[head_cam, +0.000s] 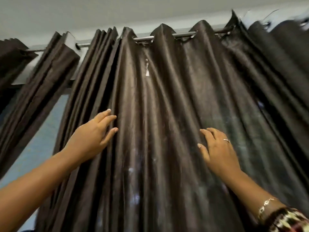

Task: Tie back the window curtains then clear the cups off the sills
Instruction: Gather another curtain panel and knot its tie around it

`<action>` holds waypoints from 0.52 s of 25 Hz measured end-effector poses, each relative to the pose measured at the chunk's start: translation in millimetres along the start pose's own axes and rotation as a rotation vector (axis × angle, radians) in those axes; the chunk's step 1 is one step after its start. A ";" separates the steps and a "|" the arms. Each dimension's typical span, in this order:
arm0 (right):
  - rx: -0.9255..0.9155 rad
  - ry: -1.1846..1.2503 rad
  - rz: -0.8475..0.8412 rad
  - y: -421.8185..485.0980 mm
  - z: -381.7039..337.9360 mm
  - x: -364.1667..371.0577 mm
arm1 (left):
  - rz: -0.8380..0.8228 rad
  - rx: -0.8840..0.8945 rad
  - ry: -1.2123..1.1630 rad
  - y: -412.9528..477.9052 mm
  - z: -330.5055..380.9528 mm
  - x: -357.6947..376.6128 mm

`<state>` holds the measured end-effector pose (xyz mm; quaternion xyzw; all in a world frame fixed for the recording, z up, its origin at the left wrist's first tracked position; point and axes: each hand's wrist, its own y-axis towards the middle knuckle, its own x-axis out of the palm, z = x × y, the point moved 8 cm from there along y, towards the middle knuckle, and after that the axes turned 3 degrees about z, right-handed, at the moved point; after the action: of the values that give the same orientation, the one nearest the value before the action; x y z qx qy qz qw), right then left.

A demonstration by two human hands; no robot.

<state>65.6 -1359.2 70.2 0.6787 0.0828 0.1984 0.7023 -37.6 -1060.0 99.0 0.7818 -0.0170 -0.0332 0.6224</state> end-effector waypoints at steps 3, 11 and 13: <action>0.043 -0.019 -0.030 2.1 51.7 -22.5 | 0.002 0.091 0.030 9.7 60.7 29.5; 0.114 -0.082 -0.094 -3.2 129.3 -53.6 | -0.043 0.016 -0.013 16.1 99.8 76.8; 0.106 -0.095 -0.138 -9.8 128.6 -45.1 | -0.016 -0.067 -0.003 4.3 77.7 78.4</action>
<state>75.9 -1495.2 62.0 0.7164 0.1065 0.1123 0.6804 35.0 -1141.7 83.5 0.7606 -0.0105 -0.0400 0.6480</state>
